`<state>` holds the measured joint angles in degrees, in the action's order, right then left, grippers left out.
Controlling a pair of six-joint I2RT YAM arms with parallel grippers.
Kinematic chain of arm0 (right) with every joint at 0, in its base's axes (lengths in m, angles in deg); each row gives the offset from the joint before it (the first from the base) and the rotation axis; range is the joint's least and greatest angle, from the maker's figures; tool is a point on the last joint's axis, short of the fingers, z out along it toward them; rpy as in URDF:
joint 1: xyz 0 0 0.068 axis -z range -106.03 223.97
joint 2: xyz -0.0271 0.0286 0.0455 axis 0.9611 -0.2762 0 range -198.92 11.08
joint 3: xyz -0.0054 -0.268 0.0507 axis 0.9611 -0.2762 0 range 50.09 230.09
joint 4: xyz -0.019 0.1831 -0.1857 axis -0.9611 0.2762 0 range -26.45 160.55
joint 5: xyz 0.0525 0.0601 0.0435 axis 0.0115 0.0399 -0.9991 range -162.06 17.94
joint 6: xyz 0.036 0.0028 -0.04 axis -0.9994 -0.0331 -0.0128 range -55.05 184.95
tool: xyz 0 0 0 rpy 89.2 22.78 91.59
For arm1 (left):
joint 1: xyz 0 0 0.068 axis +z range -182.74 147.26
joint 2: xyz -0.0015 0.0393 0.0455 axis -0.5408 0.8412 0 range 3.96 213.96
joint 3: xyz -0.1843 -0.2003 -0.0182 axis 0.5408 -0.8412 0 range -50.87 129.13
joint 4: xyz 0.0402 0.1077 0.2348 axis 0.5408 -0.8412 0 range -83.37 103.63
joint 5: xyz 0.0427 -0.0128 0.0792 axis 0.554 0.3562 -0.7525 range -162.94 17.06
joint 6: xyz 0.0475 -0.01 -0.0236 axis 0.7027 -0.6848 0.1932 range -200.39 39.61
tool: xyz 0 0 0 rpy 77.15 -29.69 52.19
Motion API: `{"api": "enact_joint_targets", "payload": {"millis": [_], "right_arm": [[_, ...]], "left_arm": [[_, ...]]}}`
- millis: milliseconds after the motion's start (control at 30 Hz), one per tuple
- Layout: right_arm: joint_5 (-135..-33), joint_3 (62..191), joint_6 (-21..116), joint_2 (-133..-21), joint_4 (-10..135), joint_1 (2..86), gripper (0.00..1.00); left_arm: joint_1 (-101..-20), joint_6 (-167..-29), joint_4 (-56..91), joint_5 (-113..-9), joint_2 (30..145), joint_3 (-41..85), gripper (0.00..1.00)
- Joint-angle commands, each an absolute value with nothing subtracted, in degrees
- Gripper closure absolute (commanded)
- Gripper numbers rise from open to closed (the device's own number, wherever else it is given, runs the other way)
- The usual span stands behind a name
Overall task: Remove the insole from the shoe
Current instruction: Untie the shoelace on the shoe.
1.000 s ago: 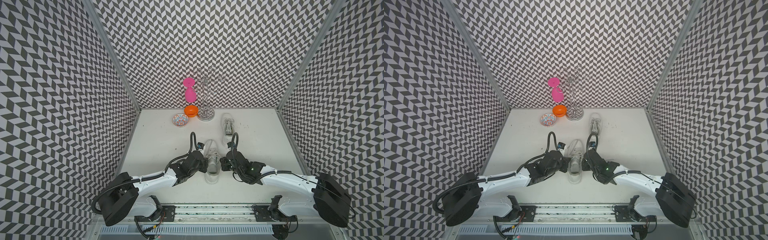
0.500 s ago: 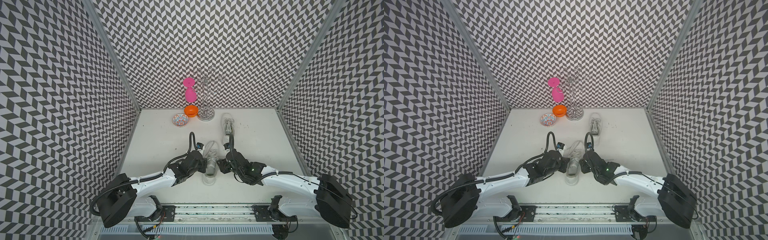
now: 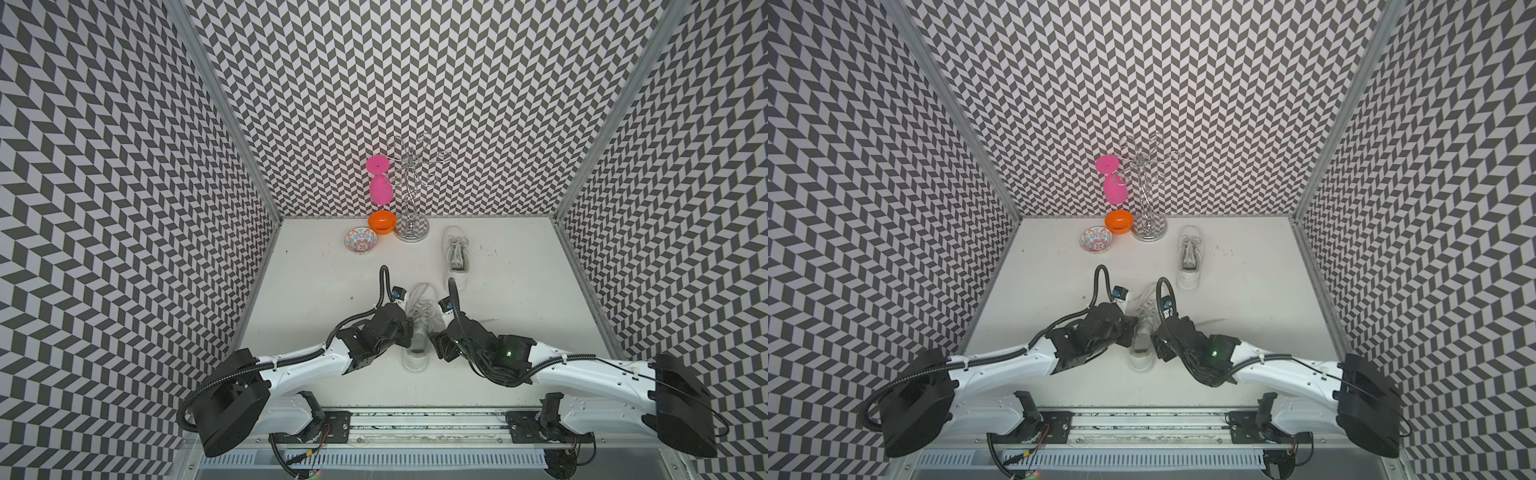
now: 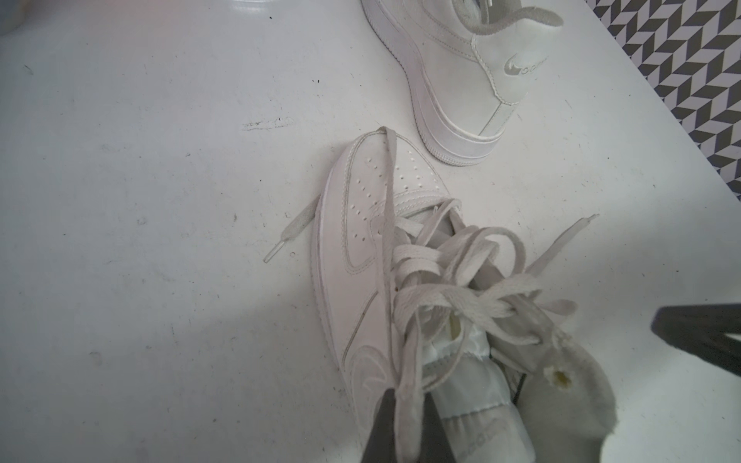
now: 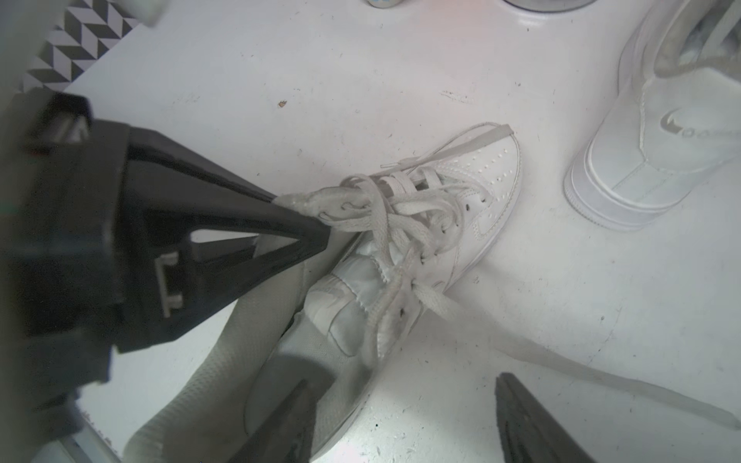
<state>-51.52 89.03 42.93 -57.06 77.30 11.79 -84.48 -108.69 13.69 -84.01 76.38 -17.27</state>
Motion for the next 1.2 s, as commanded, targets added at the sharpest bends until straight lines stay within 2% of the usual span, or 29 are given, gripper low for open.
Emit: {"api": "enact_joint_targets", "payload": {"millis": [0, 67, 133, 200, 367, 567, 700, 833, 1100, 1167], "right_arm": [[-49.0, 89.4, 47.9, -54.7, 74.9, 10.6, 0.34], [-48.6, 88.9, 49.9, -55.3, 73.1, 10.0, 0.31], [-47.1, 90.1, 49.8, -57.3, 73.3, 9.9, 0.21], [-47.5, 91.0, 49.6, -59.7, 73.3, 9.8, 0.16], [-47.8, 92.1, 47.8, -65.5, 73.0, 9.7, 0.08], [-45.1, 94.0, 46.3, -71.0, 73.7, 9.6, 0.06], [-37.4, 95.0, 41.9, -72.9, 74.4, 9.8, 0.05], [-32.5, 96.4, 38.9, -71.2, 74.5, 11.2, 0.10], [-36.6, 95.8, 41.0, -67.7, 65.5, 15.3, 0.14], [-37.4, 96.7, 41.0, -68.6, 66.9, 15.6, 0.14]], "left_arm": [[-84.8, -110.7, 14.3, -86.2, 73.7, -15.3, 1.00], [-84.8, -110.7, 14.5, -85.4, 73.3, -15.2, 1.00], [-84.9, -110.9, 14.8, -84.7, 73.1, -15.4, 1.00], [-84.9, -111.0, 14.8, -84.6, 73.2, -15.5, 1.00], [-84.9, -111.2, 14.7, -84.5, 73.0, -16.0, 1.00], [-85.0, -111.6, 15.9, -83.4, 72.9, -16.8, 1.00], [-85.6, -111.4, 16.5, -82.9, 72.9, -17.1, 1.00], [-86.6, -110.6, 17.1, -82.4, 73.0, -17.3, 1.00], [-88.2, -109.4, 16.9, -83.0, 73.8, -17.4, 1.00], [-88.4, -109.4, 16.9, -83.3, 73.7, -17.4, 0.89]]}}
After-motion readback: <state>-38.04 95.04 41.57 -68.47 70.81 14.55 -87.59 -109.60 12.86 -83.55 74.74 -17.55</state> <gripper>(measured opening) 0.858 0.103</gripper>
